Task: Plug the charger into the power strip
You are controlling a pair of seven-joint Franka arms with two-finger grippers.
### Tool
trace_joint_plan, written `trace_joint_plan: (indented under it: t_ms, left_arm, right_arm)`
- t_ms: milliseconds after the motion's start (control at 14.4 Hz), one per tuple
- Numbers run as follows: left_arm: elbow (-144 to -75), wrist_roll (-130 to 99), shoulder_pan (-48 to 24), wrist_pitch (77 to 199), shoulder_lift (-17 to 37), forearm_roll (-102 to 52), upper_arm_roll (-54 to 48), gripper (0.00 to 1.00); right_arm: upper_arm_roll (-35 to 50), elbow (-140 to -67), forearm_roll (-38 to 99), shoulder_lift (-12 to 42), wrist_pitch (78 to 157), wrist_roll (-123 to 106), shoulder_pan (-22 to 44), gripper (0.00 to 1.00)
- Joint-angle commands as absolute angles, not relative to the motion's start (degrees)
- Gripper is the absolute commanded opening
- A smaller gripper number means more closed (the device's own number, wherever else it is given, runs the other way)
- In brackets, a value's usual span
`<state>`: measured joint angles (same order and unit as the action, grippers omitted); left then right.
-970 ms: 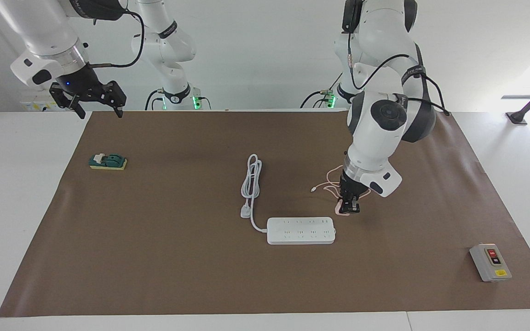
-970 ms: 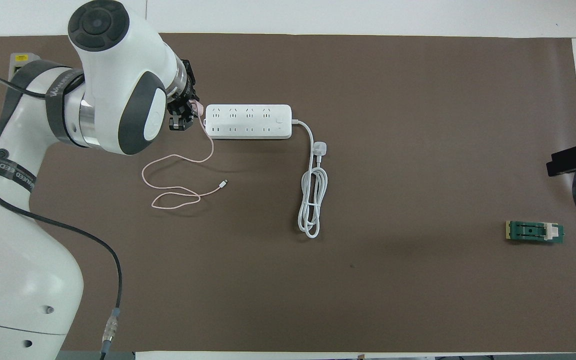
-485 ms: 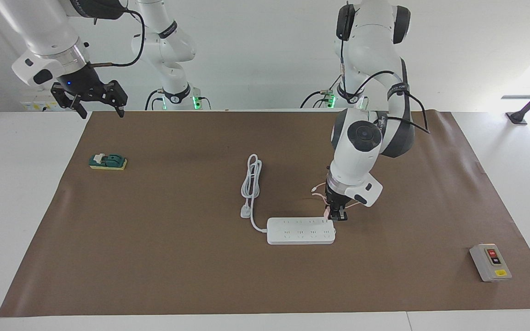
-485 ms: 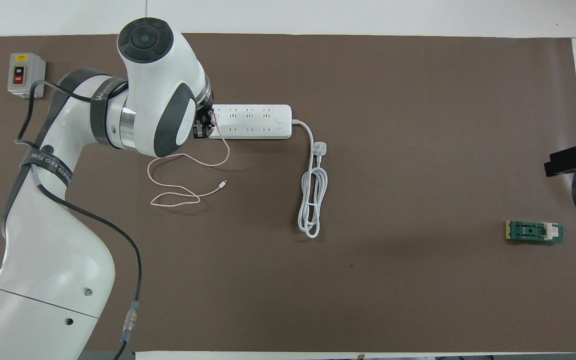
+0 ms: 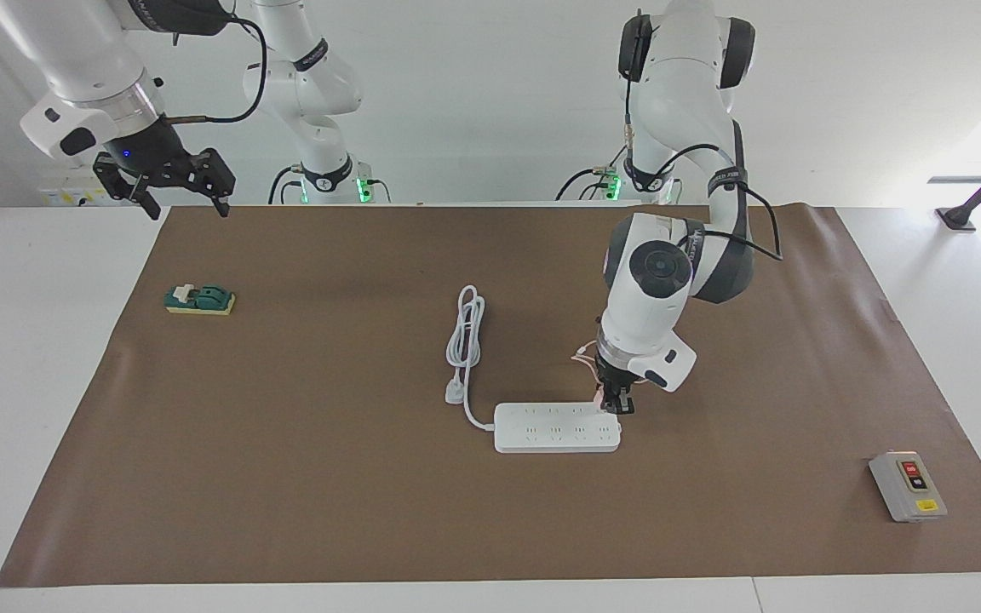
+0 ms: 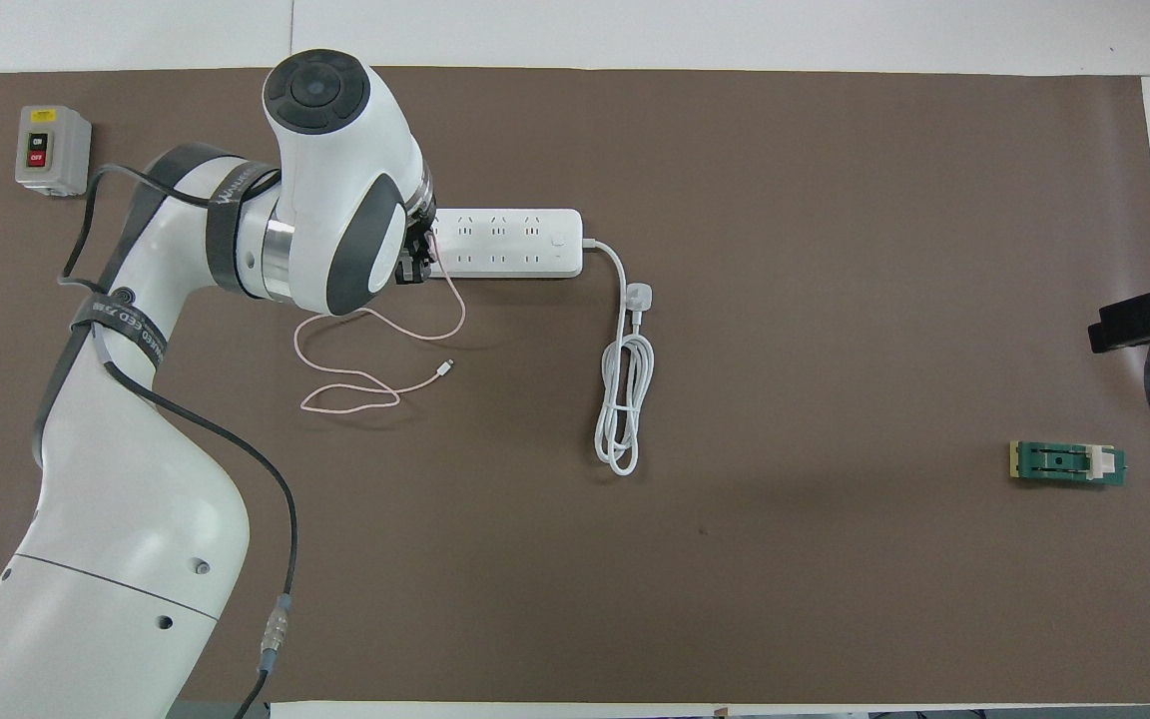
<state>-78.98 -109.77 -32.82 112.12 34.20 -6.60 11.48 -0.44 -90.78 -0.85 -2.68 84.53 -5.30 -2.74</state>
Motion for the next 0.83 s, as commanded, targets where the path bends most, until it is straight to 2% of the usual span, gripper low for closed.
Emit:
trace_joint_plan:
  t_ms: [0,762]
  left_arm:
    - [-77.1,-109.7,-33.1,112.0,36.0,-5.8,12.0,0.00]
    - [-76.0,-109.5,-33.3,112.1,37.6,-5.8,12.0,0.00]
  right_arm:
    - [0.1,-92.5,0.4,-4.3,85.1,-6.6,-3.7,1.00]
    - [0.1,-92.5,0.4,-4.5,84.6,-6.3,-3.5,1.00]
